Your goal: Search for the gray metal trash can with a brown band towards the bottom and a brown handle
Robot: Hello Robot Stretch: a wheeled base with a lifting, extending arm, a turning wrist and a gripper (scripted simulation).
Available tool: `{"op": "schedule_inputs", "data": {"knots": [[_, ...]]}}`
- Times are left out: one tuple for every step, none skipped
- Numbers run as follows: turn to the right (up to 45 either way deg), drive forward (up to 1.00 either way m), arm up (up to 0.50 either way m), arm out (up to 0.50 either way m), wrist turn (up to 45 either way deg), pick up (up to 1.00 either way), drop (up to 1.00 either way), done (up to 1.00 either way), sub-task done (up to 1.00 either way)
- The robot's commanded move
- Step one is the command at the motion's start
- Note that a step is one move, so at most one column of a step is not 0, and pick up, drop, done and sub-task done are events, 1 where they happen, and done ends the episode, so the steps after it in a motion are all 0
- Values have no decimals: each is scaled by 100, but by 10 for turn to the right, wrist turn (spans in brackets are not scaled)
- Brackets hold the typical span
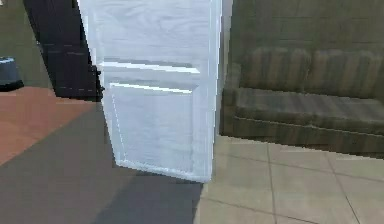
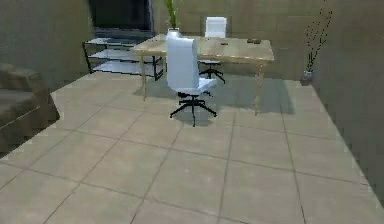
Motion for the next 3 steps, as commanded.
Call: {"op": "schedule_inputs", "data": {"knots": [[450,0,0,0,0,0,0,0,0],[390,0,0,0,0,0,0,0,0],[0,15,0,0,0,0,0,0,0]]}}
